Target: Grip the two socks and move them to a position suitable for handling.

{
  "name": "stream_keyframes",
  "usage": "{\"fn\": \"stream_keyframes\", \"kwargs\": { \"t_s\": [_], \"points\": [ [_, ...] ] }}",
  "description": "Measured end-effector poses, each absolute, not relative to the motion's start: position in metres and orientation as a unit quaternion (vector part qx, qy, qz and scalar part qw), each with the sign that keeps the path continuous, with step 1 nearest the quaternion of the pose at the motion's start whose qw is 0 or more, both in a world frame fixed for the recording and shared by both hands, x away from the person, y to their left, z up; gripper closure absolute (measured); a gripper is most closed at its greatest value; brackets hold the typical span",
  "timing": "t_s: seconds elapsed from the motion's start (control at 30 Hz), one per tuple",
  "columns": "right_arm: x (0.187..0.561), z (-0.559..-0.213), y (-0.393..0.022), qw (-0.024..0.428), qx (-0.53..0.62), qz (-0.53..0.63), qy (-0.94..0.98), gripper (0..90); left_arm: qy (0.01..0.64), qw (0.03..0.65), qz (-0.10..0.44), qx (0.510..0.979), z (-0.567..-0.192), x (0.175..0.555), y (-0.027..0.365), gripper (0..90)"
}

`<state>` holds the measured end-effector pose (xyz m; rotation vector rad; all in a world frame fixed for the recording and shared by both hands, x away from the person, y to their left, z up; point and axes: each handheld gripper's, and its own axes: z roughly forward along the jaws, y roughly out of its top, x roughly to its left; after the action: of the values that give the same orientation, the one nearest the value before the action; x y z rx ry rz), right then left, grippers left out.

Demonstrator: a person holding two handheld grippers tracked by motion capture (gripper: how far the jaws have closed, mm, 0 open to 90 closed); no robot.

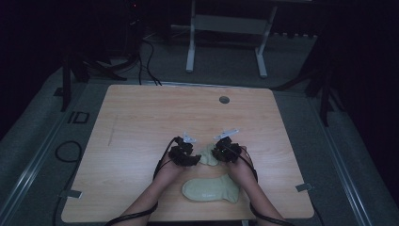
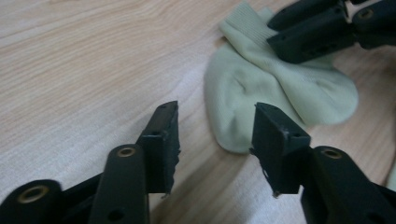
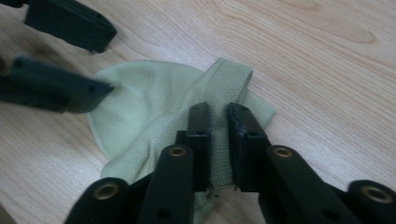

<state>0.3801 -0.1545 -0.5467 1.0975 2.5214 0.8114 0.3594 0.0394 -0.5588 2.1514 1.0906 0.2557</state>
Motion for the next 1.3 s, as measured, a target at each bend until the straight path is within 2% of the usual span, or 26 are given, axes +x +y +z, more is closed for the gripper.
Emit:
{"fn": "stream_keyframes", "kwargs": {
  "t_s": [0.1, 0.17, 0.2, 0.33, 0.57, 0.9, 1.1, 1.3],
  "points": [
    [0.379, -0.547, -0.153, 0.140, 0.379, 0.281, 0.871, 82.0, 0.424, 0.360, 0.084, 0.827, -0.560, 0.362, 0.039, 63.2],
    [0.380, -0.547, -0.153, 0.140, 0.380, 0.282, 0.870, 82.2, 0.422, 0.362, 0.082, 0.827, -0.560, 0.362, 0.038, 65.4],
    [0.379, -0.548, -0.153, 0.140, 0.381, 0.284, 0.868, 82.4, 0.421, 0.365, 0.078, 0.827, -0.561, 0.362, 0.037, 72.6],
    [0.379, -0.548, -0.153, 0.141, 0.382, 0.288, 0.867, 82.9, 0.421, 0.373, 0.071, 0.824, -0.563, 0.361, 0.034, 85.9],
    [0.377, -0.544, -0.154, 0.140, 0.386, 0.286, 0.866, 84.7, 0.409, 0.394, 0.072, 0.820, -0.549, 0.356, 0.041, 87.7],
    [0.371, -0.516, -0.188, 0.158, 0.407, 0.323, 0.840, 84.7, 0.401, 0.374, 0.093, 0.831, -0.528, 0.347, 0.066, 87.5],
    [0.377, -0.521, -0.206, 0.150, 0.426, 0.318, 0.834, 84.3, 0.408, 0.355, 0.090, 0.836, -0.528, 0.352, 0.080, 87.4],
    [0.381, -0.533, -0.203, 0.145, 0.428, 0.297, 0.841, 84.3, 0.412, 0.340, 0.082, 0.841, -0.539, 0.357, 0.075, 87.4]
  ]
}}
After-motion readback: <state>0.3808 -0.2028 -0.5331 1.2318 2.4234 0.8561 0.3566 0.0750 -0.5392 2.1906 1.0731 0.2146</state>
